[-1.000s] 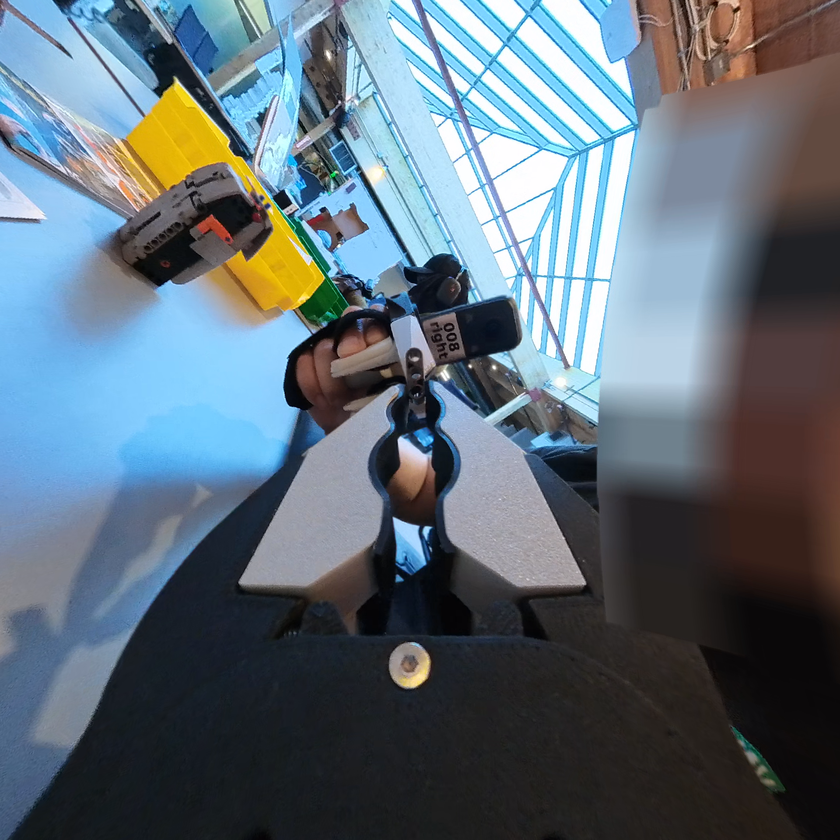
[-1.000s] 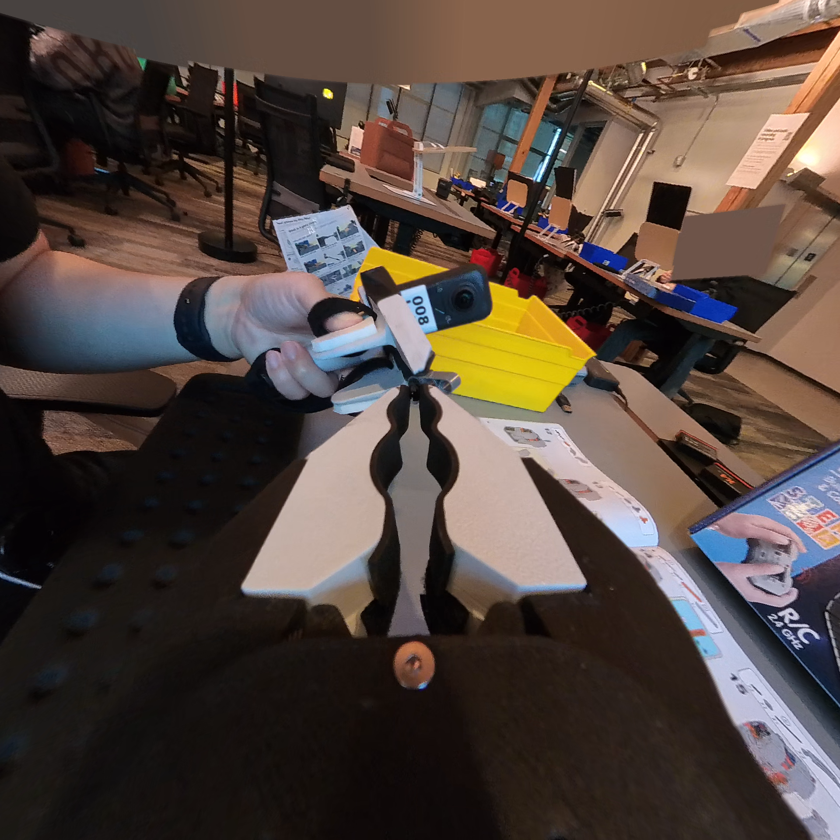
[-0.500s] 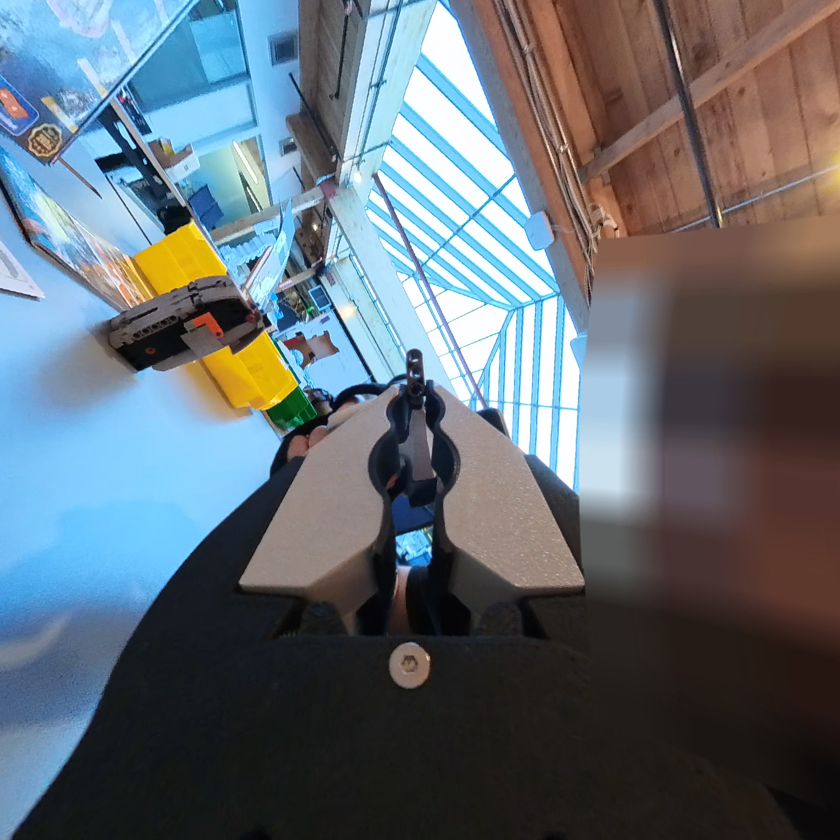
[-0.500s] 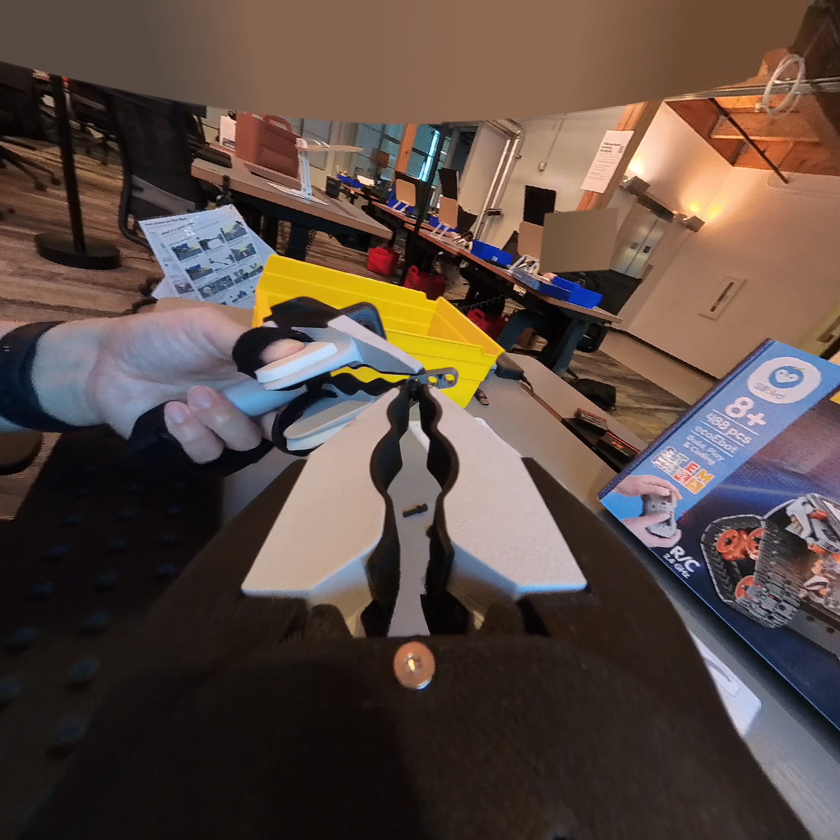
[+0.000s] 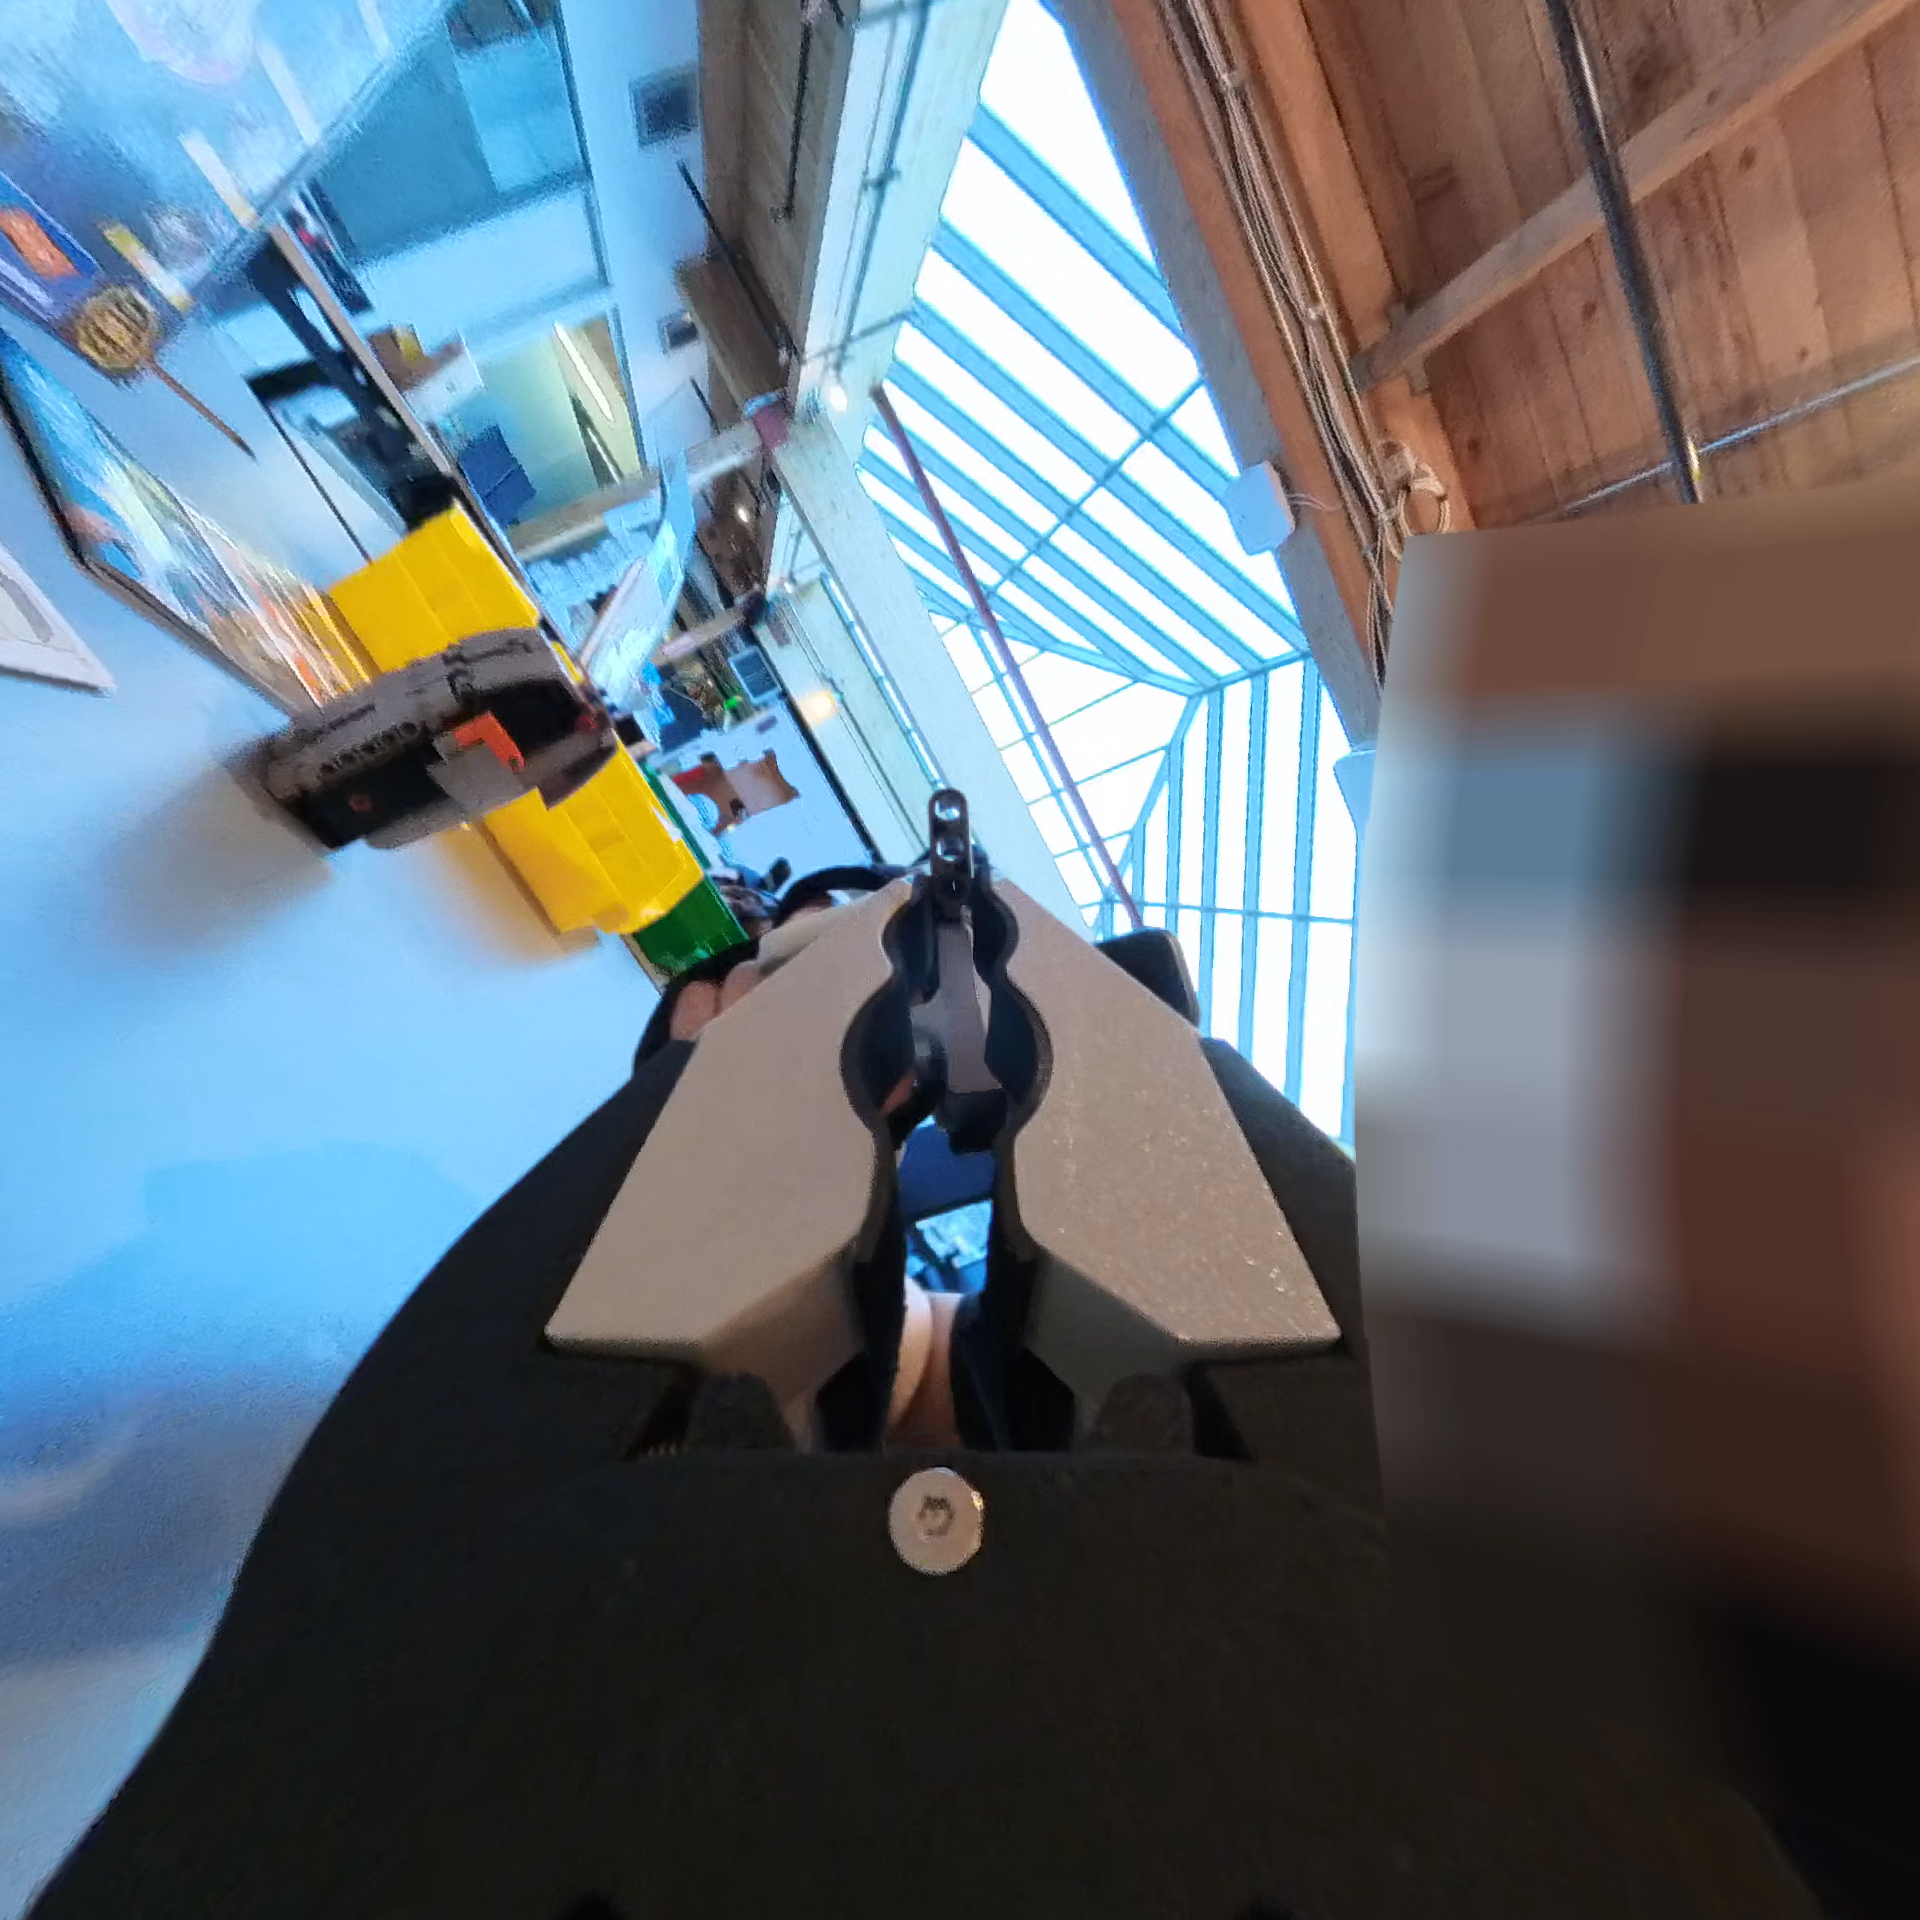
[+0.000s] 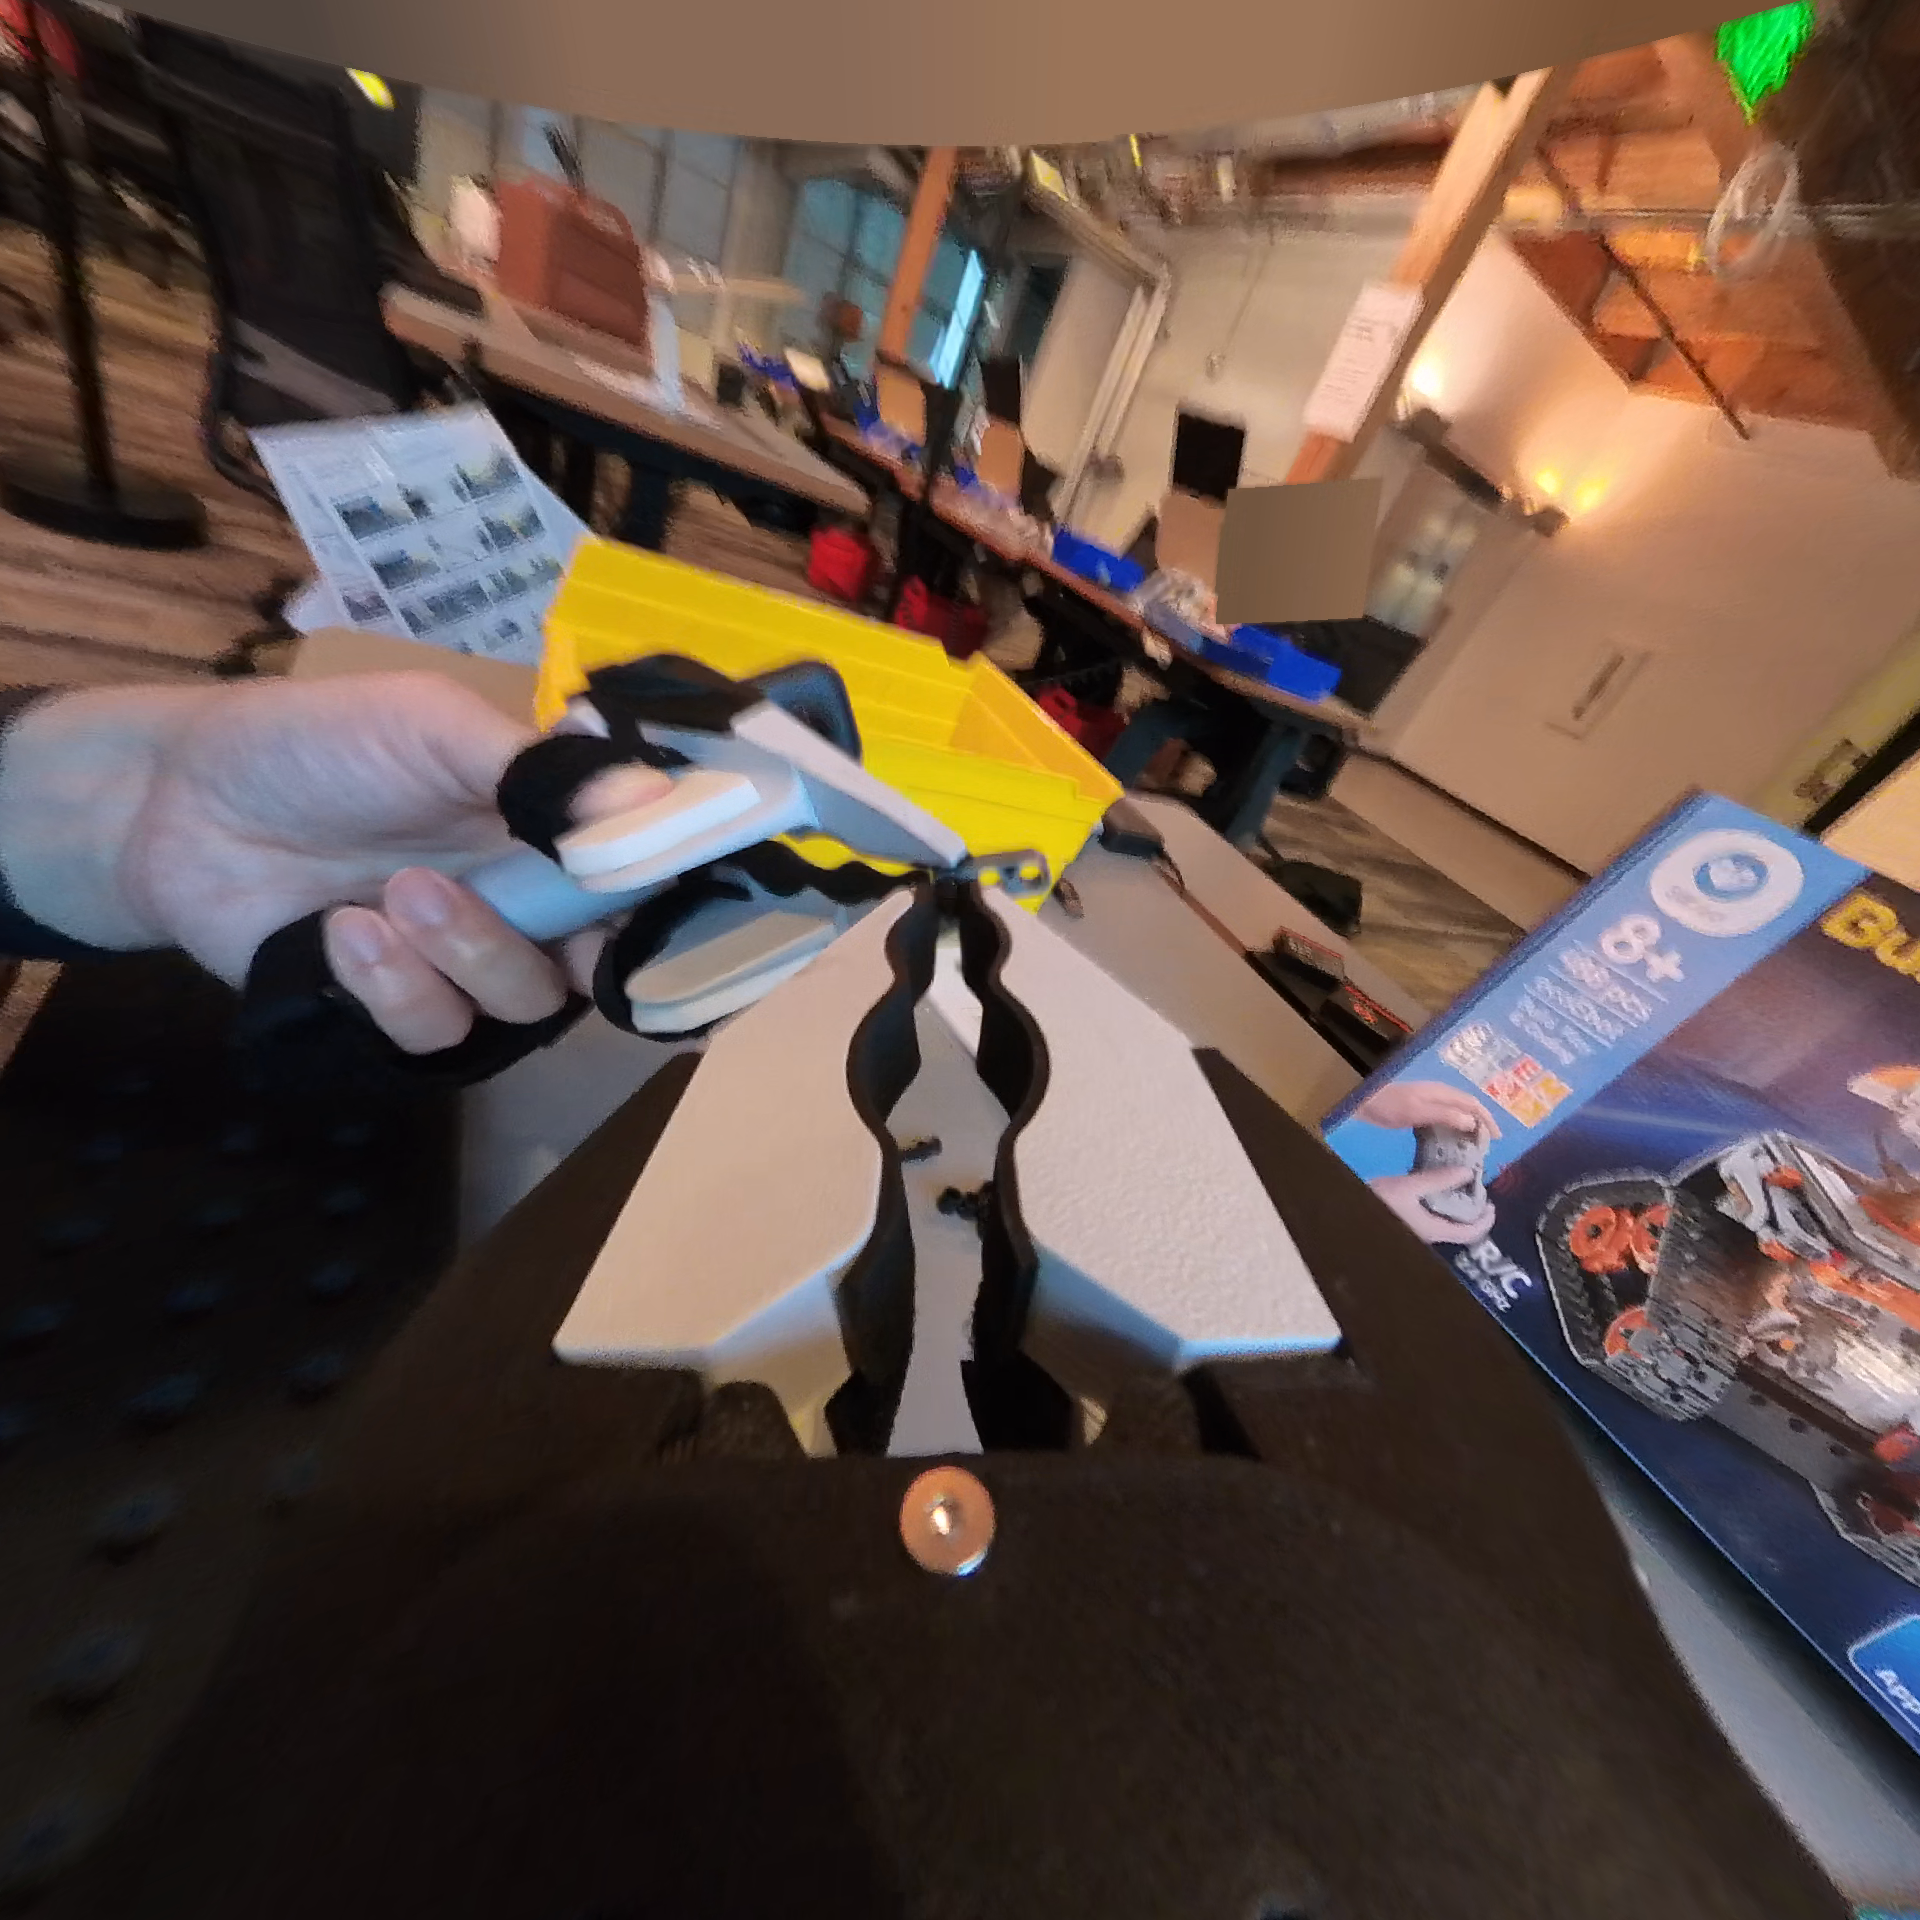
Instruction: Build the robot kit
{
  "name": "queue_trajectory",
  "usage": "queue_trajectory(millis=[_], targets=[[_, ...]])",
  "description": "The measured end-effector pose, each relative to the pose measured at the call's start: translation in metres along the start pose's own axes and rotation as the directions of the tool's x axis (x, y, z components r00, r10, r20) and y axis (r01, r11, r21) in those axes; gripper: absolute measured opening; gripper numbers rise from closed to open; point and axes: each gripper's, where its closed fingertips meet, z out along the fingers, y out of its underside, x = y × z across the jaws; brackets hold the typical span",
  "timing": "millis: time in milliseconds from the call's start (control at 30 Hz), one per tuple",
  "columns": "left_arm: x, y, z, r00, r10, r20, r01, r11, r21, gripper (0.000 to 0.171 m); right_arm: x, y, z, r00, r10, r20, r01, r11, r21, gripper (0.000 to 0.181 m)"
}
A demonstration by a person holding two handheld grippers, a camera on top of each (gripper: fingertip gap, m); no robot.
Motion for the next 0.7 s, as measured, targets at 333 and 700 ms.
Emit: queue_trajectory(millis=[333,700], targets=[[-0.008,-0.003,-0.003,1.0,0.003,0.029,-0.004,0.999,0.037,0.004,0.002,0.008,0.003,0.999,0.036,-0.004,-0.036,0.999,-0.018,0.003],[-0.01,-0.003,-0.01,0.985,0.136,0.108,-0.139,0.99,0.02,0.003,-0.003,0.012,0.007,0.992,0.113,0.048,-0.112,0.993,-0.029,0.003]])
